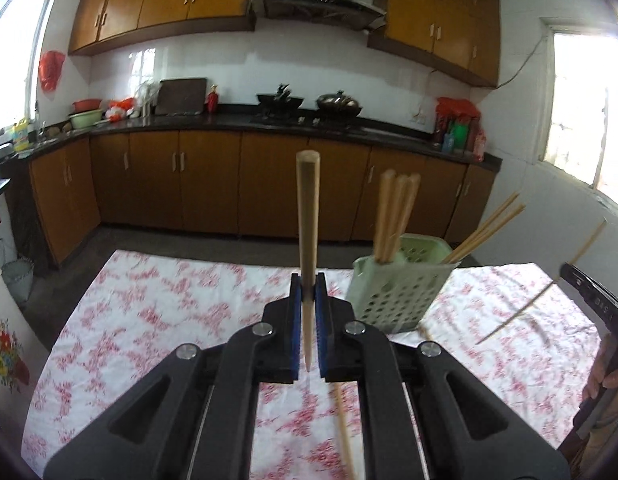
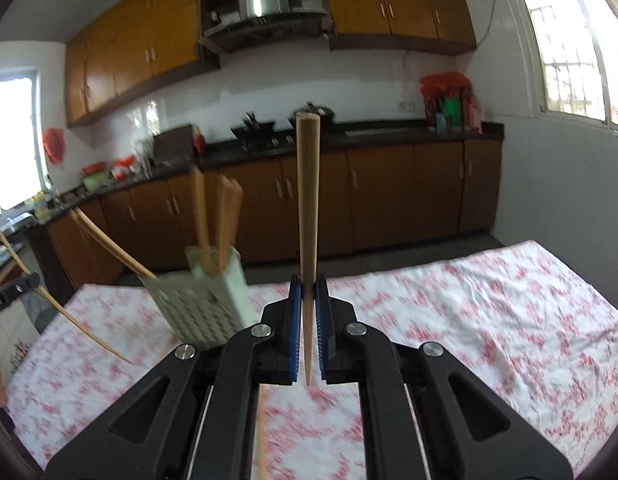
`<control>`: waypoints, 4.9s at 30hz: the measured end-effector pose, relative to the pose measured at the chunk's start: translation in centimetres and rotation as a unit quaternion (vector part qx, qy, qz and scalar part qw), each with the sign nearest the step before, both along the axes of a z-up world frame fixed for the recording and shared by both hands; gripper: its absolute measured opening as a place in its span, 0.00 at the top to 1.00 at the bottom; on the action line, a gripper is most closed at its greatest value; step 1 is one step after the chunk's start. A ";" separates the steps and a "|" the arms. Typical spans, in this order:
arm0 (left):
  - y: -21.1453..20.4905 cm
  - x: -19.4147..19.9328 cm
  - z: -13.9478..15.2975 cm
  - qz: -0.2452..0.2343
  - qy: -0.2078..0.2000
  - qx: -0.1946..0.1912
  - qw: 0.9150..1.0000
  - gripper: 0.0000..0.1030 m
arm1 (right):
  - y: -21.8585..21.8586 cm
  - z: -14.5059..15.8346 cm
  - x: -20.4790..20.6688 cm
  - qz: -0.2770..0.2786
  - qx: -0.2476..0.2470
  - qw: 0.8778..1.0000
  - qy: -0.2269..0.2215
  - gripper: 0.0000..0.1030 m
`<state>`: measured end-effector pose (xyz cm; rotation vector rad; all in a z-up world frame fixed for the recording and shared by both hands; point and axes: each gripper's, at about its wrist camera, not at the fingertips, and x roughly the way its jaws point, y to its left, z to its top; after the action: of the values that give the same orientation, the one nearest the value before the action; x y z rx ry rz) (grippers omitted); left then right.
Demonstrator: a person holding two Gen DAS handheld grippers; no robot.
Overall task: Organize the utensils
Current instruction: 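Lift the chopstick upright over the basket with the left tool while the right tool does likewise, then open the left tool to drop the chopstick while the right tool releases its chopstick, then grasp the last chopstick with the left tool while the right tool grasps one too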
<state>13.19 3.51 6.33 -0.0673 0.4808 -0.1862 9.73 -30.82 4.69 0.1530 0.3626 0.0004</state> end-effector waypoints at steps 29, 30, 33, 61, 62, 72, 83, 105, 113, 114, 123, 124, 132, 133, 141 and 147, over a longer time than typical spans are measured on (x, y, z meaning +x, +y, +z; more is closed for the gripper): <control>-8.6 6.5 2.6 -0.032 -0.092 -0.045 0.994 0.88 | 6.7 3.3 6.5 0.079 0.006 0.995 -0.055 0.89; -8.4 6.7 2.6 -0.031 -0.090 -0.047 0.994 0.87 | 6.6 3.5 6.5 0.079 0.006 0.995 -0.055 0.80; -7.9 6.3 2.8 -0.029 -0.095 -0.053 0.994 0.77 | 6.5 4.1 5.6 0.074 0.007 0.995 -0.068 0.67; -4.0 1.5 -14.9 -0.019 0.178 0.039 0.983 0.66 | 5.6 -14.6 3.5 0.097 -0.005 0.961 0.258 0.80; -4.3 1.6 -15.4 -0.022 0.185 0.046 0.981 0.67 | 5.6 -14.9 3.4 0.095 -0.008 0.961 0.260 0.80; -5.5 2.3 -17.5 -0.020 0.208 0.086 0.974 0.92 | 5.0 -15.5 3.3 0.083 -0.023 0.964 0.252 0.93; -0.4 6.3 -17.6 0.046 0.210 0.069 0.974 0.90 | 1.5 -15.5 5.6 0.016 -0.021 0.968 0.248 0.92; 0.4 6.3 -17.5 0.047 0.209 0.042 0.976 0.90 | 1.6 -15.6 5.9 0.014 -0.019 0.969 0.245 0.92; 0.3 6.3 -17.5 0.048 0.209 0.041 0.976 0.89 | 1.6 -15.6 6.0 0.013 -0.020 0.969 0.245 0.92; 0.3 6.3 -17.4 0.048 0.209 0.040 0.976 0.89 | 1.6 -15.6 6.0 0.013 -0.020 0.969 0.245 0.92; 0.3 6.3 -17.5 0.048 0.209 0.041 0.976 0.89 | 1.7 -15.6 6.0 0.013 -0.020 0.969 0.245 0.92; 0.3 6.3 -17.5 0.048 0.209 0.041 0.976 0.89 | 1.7 -15.6 6.0 0.013 -0.020 0.969 0.245 0.92; 0.3 6.3 -17.5 0.048 0.209 0.040 0.976 0.89 | 1.7 -15.6 6.0 0.013 -0.020 0.969 0.245 0.92; 0.3 6.3 -17.5 0.048 0.209 0.040 0.976 0.89 | 1.7 -15.6 6.0 0.013 -0.020 0.969 0.245 0.92; 0.3 6.3 -17.5 0.048 0.208 0.040 0.976 0.89 | 1.7 -15.6 6.0 0.013 -0.020 0.969 0.245 0.92; 0.3 6.3 -17.5 0.048 0.208 0.039 0.976 0.89 | 1.7 -15.6 6.0 0.013 -0.020 0.969 0.245 0.92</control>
<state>19.45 3.77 -11.14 -0.0516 0.8998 -0.0559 15.76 -29.14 -10.95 0.1059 0.8584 -0.0189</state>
